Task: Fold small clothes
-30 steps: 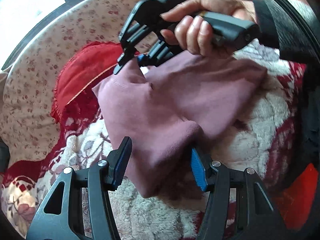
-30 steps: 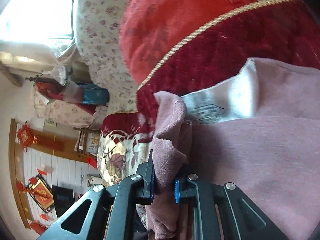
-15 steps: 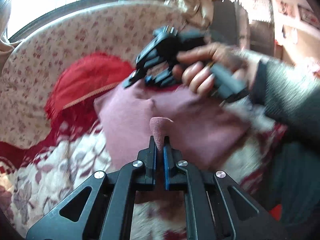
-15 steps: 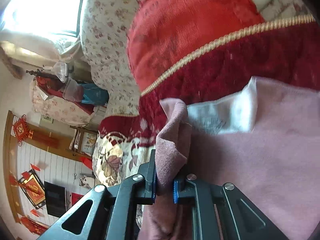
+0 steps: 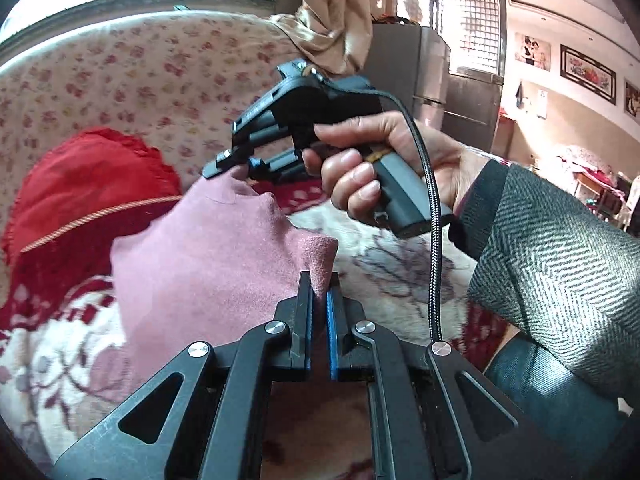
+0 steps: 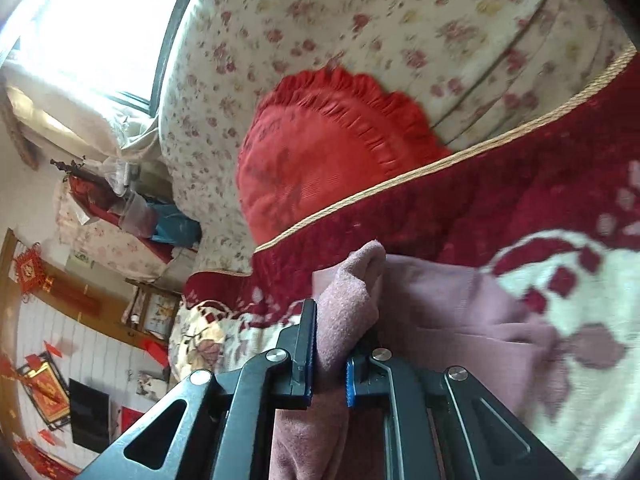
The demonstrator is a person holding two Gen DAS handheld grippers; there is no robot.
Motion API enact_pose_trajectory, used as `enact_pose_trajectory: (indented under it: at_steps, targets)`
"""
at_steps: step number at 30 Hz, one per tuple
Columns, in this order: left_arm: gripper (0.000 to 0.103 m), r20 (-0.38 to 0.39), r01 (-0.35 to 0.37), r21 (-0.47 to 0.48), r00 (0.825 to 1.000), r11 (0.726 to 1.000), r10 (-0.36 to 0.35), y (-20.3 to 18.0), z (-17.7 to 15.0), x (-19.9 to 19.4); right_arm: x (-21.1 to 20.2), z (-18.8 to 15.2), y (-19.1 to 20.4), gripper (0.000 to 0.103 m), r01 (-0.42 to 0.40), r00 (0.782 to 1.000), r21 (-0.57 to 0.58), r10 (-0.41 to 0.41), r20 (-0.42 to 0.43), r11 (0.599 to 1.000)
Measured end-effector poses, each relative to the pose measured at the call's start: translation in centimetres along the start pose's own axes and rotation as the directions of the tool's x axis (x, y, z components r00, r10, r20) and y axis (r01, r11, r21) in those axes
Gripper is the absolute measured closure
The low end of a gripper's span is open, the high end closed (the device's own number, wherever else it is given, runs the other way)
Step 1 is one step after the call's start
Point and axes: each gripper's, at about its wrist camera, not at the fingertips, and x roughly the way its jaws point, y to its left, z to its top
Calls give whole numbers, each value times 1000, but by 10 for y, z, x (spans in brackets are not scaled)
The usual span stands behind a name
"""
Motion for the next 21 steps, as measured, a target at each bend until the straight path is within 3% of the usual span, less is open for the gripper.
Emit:
enact_pose_trajectory:
  at_steps: [6,10,11,13,17,19,21]
  targets:
    - [99,-61,36,10,997,999,-36,-18,-11,25,-16,-8,-24,93,91,996,13,-91,-18,996]
    - [99,-145,48,-2,988,999,-47,-19,-30,46,5,-18,-72,92,203,976,132,-191,-101,970]
    - [99,-163,60,-4,985,998,-60,-22,-34,45,8,-20,-81,92,201,976,161,-184,-114,966]
    - [98,-176,90,13,981,996,-86,-28,-39,37,5,-20,-84,92,175,983,179,-160,-91,968]
    - [98,-186,104,76,979,992,-88,-34,-50,6,-26,-17,-69,83,223,971,133,-231,53,966]
    - [98,-182,61,77,982,995,-46,-26,-54,-7,-47,-21,-63,83,255,954,127,-270,129,959]
    - [98,-169,-27,49,985,998,35,-5,-55,-23,-63,-29,-51,83,286,937,81,-296,185,955]
